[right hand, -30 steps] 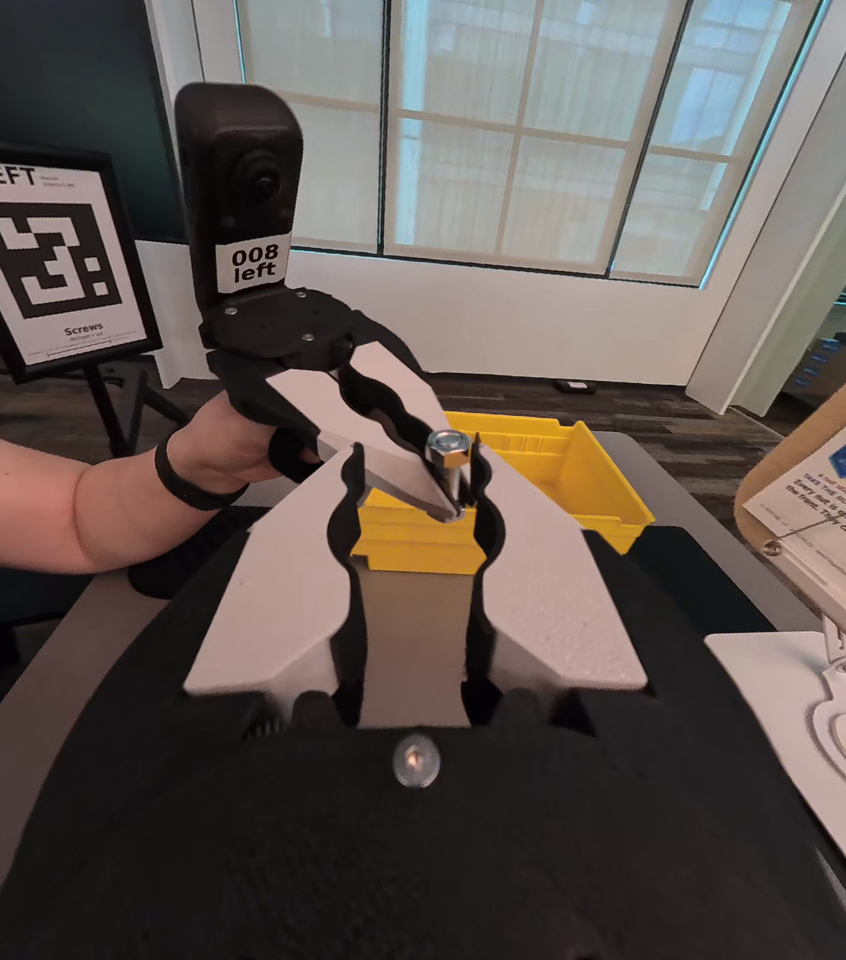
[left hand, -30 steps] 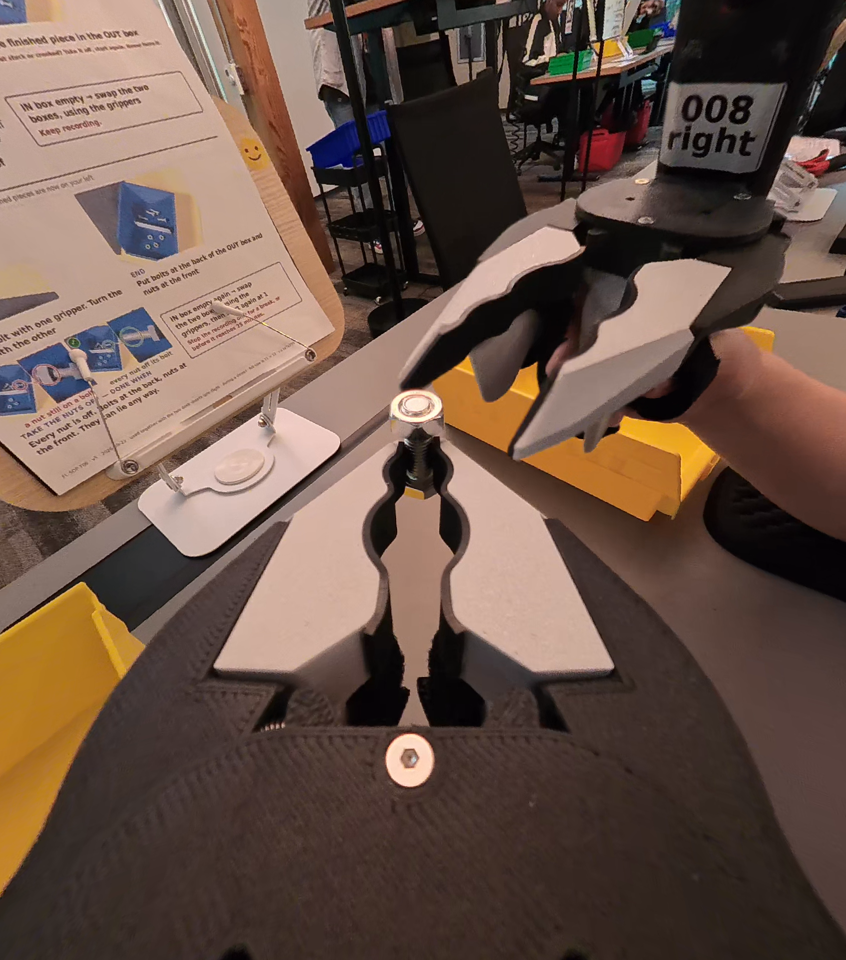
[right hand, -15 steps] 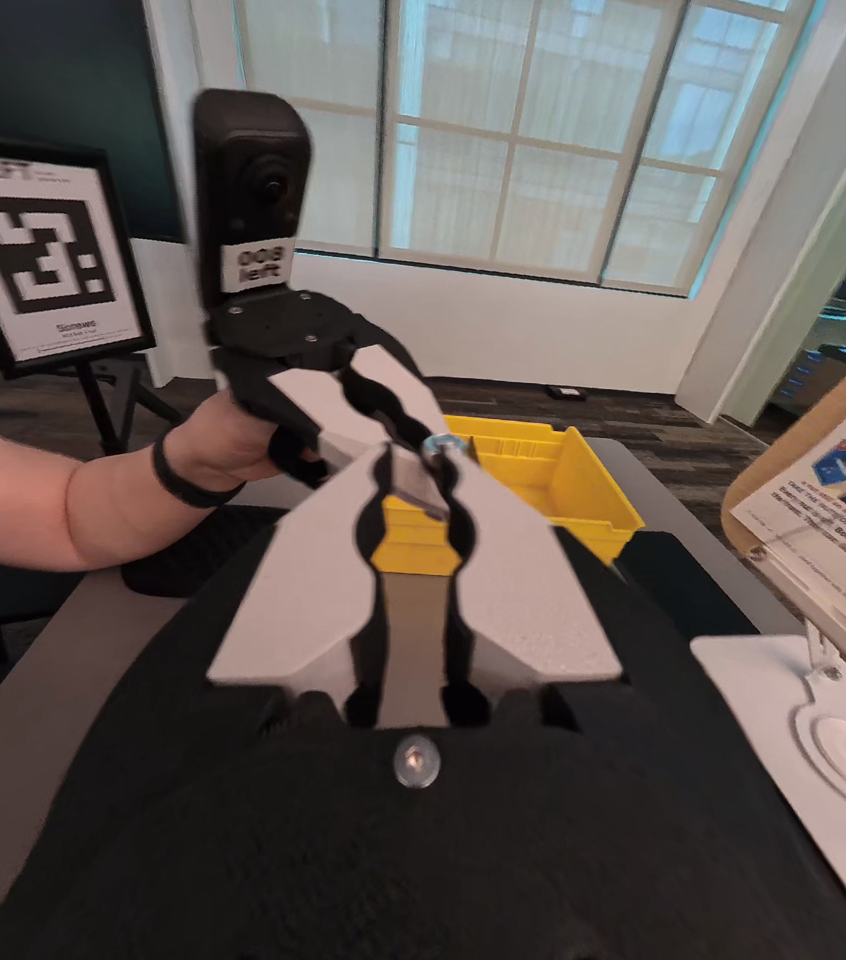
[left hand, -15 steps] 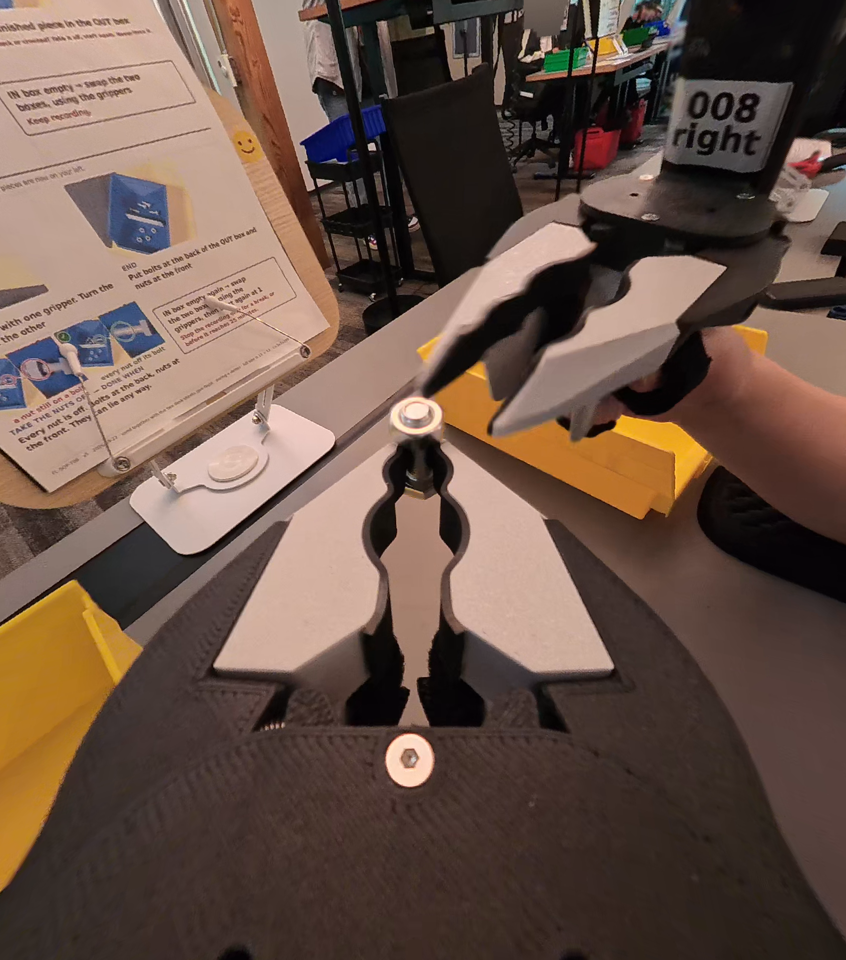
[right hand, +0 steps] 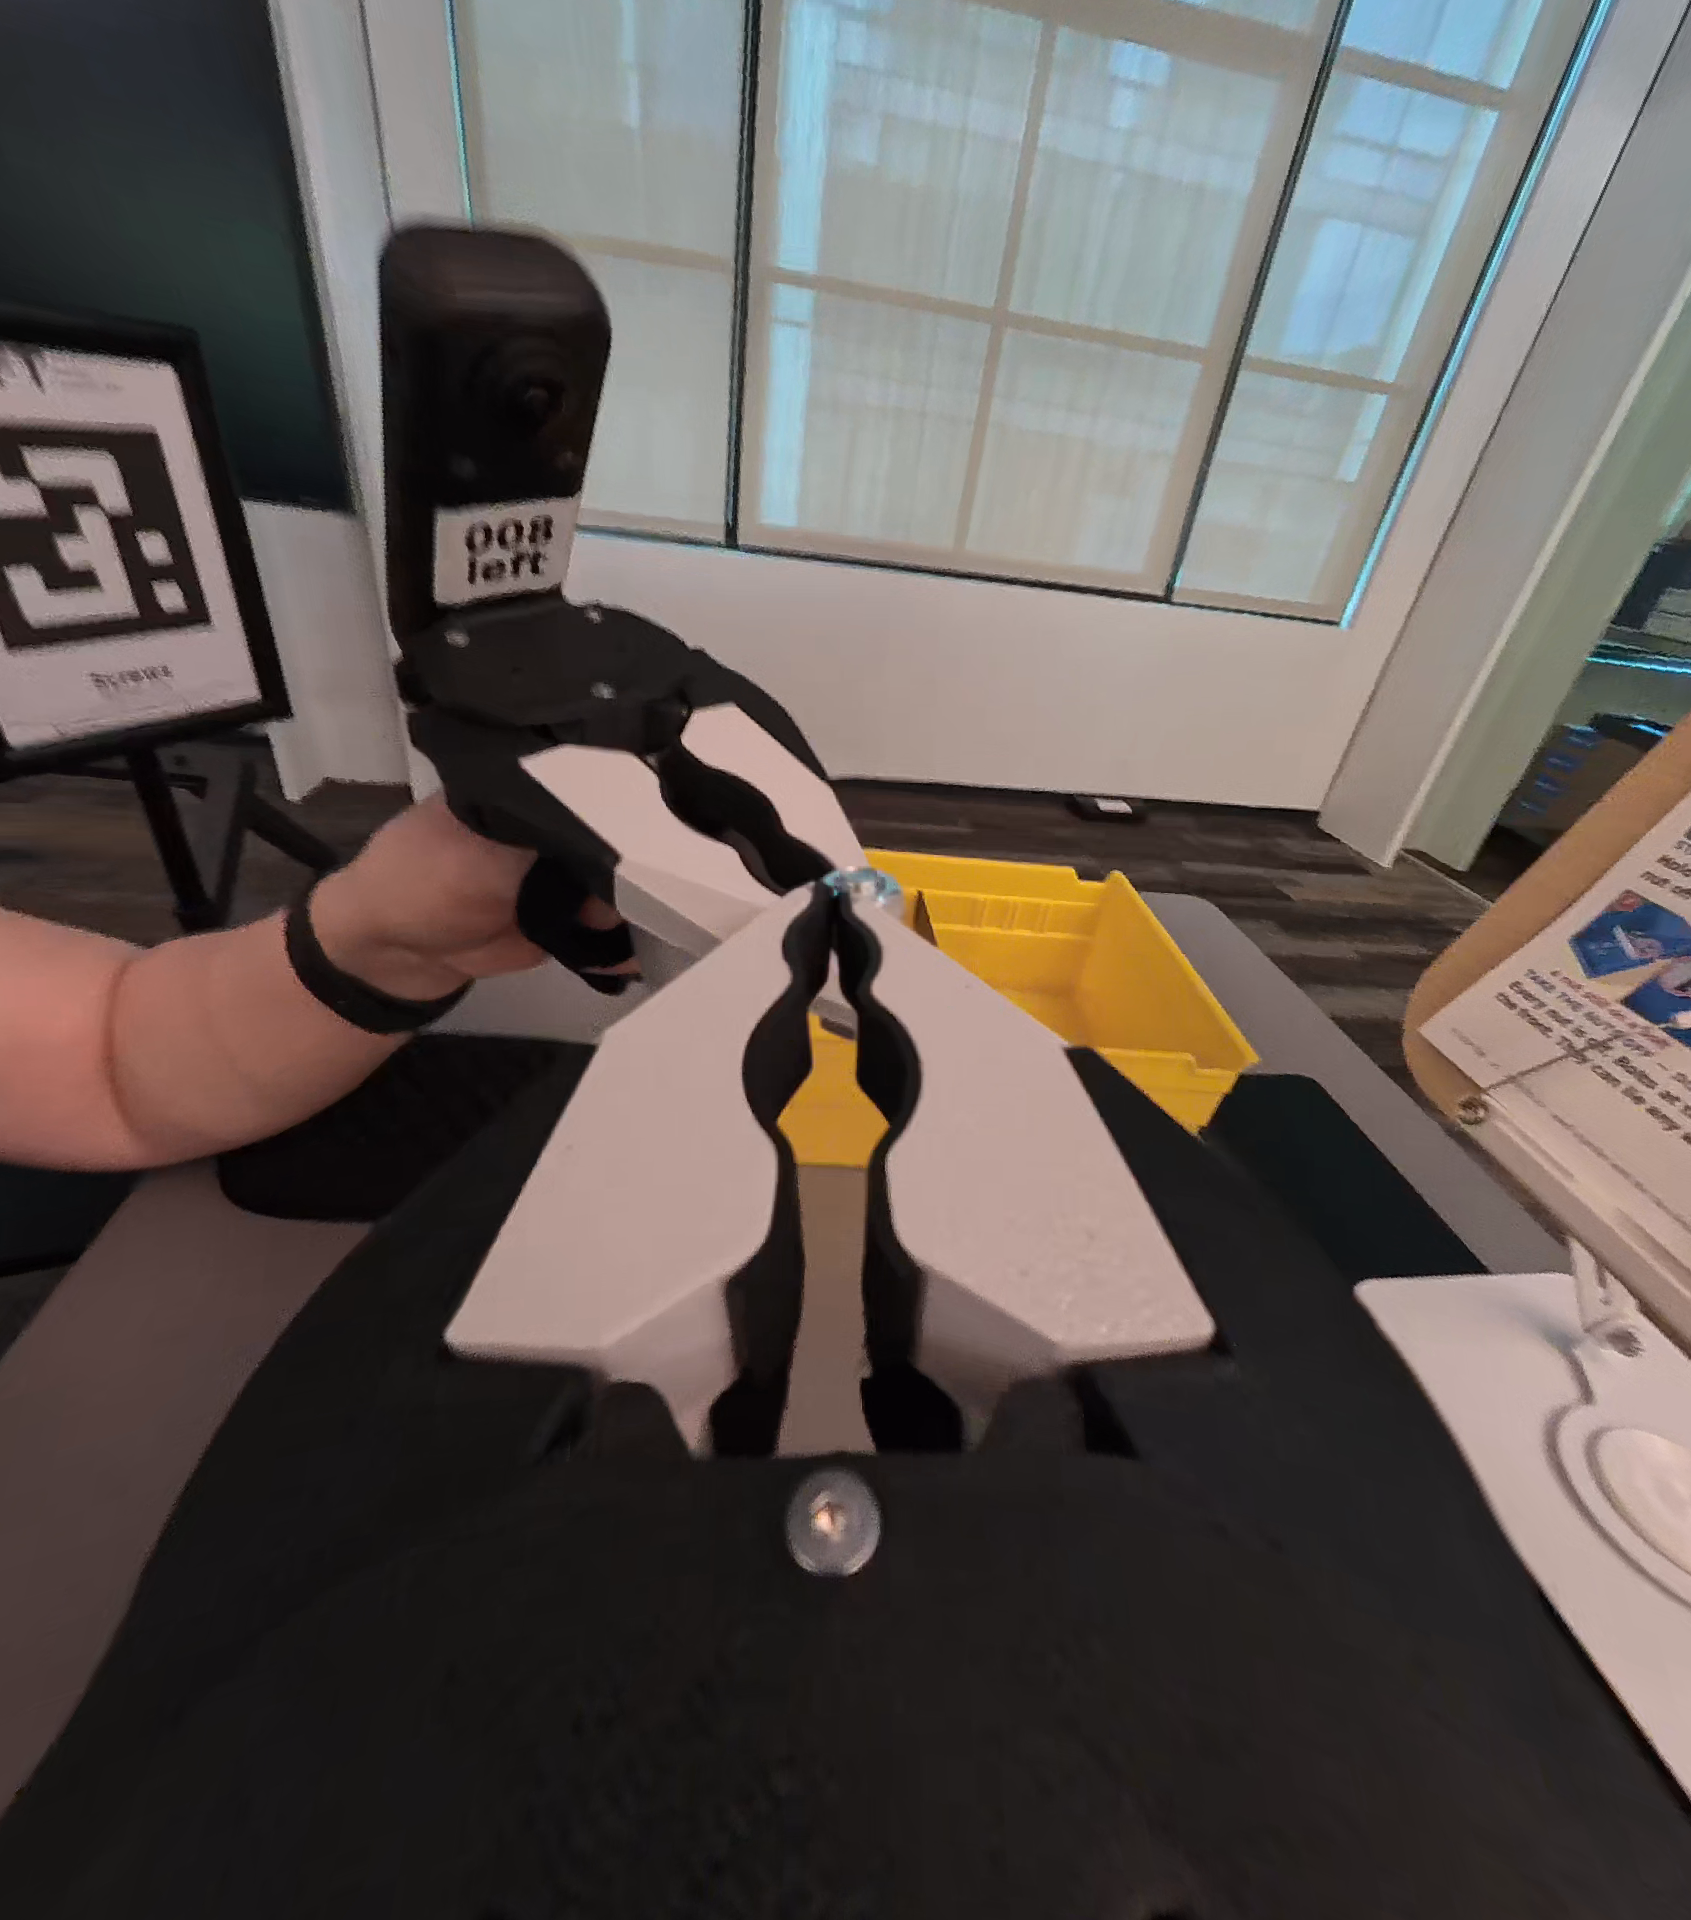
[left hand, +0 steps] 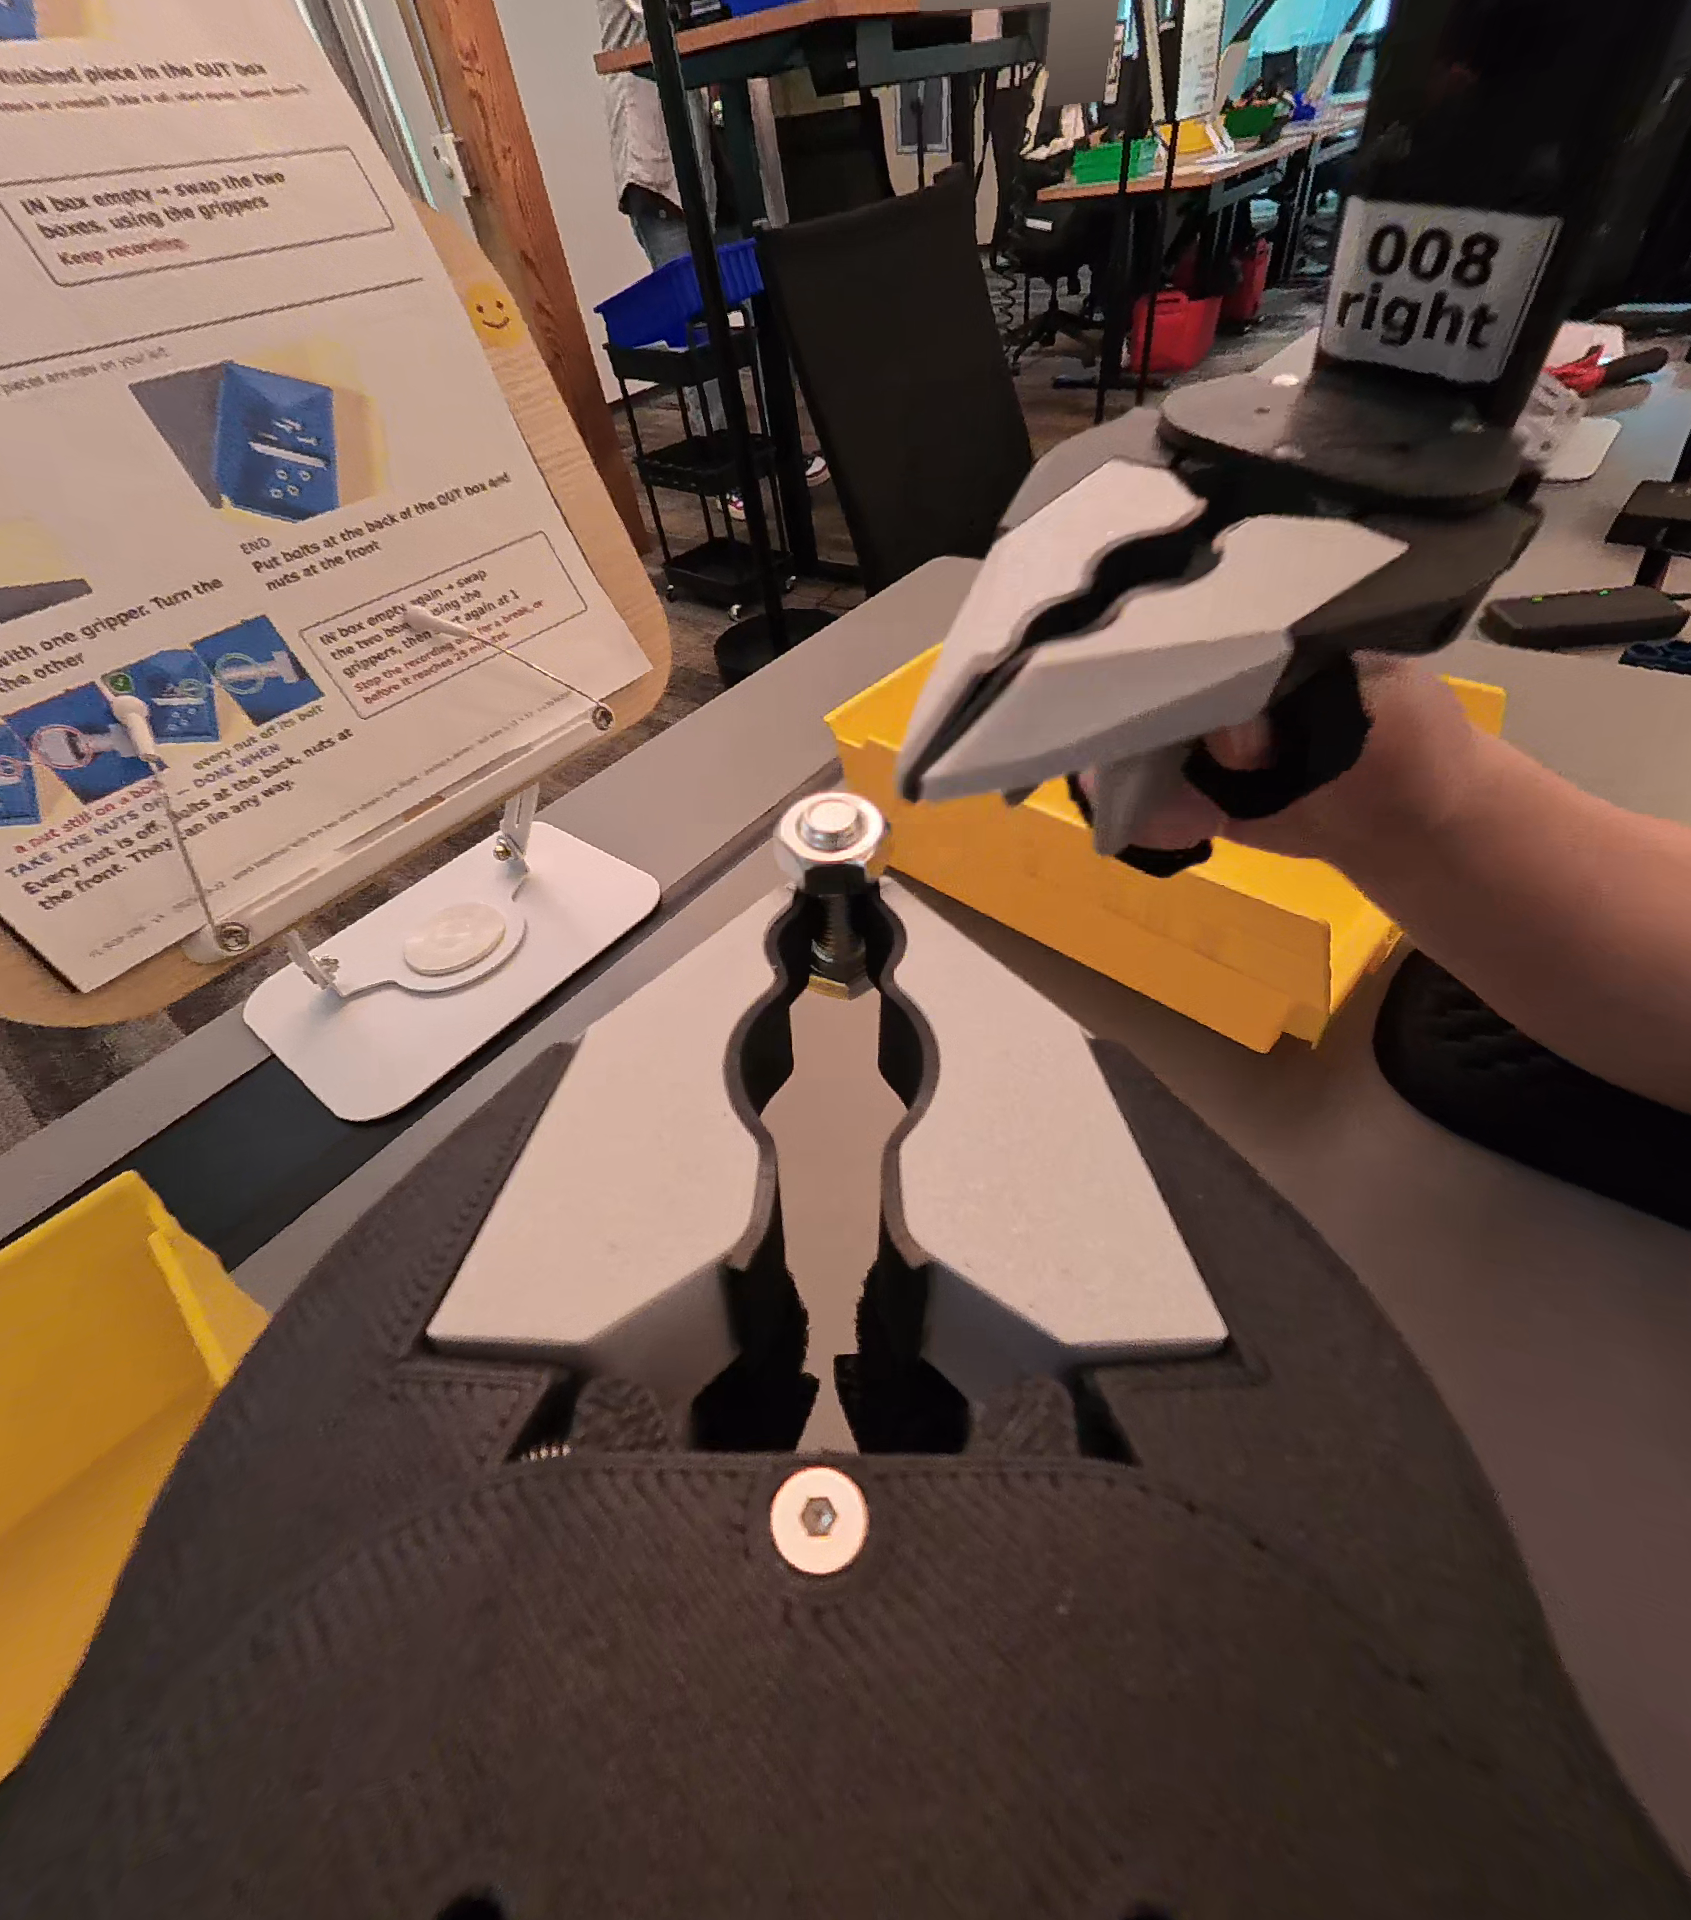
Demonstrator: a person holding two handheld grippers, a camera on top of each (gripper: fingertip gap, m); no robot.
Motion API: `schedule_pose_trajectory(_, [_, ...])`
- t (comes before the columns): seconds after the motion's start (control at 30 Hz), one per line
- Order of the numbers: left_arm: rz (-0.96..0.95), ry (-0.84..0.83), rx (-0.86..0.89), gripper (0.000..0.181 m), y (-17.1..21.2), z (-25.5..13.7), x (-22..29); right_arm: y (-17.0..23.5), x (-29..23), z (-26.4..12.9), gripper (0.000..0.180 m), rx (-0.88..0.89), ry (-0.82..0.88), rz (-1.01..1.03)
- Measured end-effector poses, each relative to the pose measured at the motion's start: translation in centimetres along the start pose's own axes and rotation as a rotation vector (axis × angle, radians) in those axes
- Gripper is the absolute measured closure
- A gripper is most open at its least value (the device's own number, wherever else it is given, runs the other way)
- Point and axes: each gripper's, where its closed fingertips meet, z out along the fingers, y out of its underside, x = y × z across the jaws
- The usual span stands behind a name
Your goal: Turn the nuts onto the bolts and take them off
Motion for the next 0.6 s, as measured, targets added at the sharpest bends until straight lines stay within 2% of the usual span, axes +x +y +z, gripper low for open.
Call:
schedule_pose_trajectory(0.07, [0.009,0.002,-0.006,0.173,0.1,0.0,0.0,-0.5,0.3,-0.3,0.179,0.028,-0.004,0.048])
schedule_pose_trajectory(0.13, [0.001,0.024,-0.004,0.173,0.0,0.1,0.4,-0.1,0.7,0.0,0.161,0.015,0.013,0.063])
schedule_pose_trajectory(0.2, [0.011,0.03,-0.012,0.173,0.2,0.3,0.7,0.5,0.6,0.4,0.15,-0.012,0.004,0.068])
schedule_pose_trajectory(0.27, [0.026,0.041,-0.019,0.173,0.3,0.4,1.0,0.9,0.2,0.8,0.15,-0.027,-0.011,0.071])
schedule_pose_trajectory(0.33, [0.034,0.066,-0.02,0.173,0.2,0.5,1.5,1.3,-0.3,0.9,0.163,-0.049,-0.041,0.071])
schedule_pose_trajectory(0.53, [0.042,0.063,-0.007,0.173,0.1,0.4,1.5,1.0,0.1,0.7,0.164,-0.048,-0.022,0.098])
schedule_pose_trajectory(0.57, [0.042,0.055,0.001,0.169,-0.1,0.3,1.4,1.0,0.4,0.6,0.164,-0.045,-0.006,0.103])
schedule_pose_trajectory(0.6, [0.043,0.049,0.012,0.155,-0.3,0.3,1.2,1.0,0.7,0.5,0.164,-0.041,0.004,0.106])
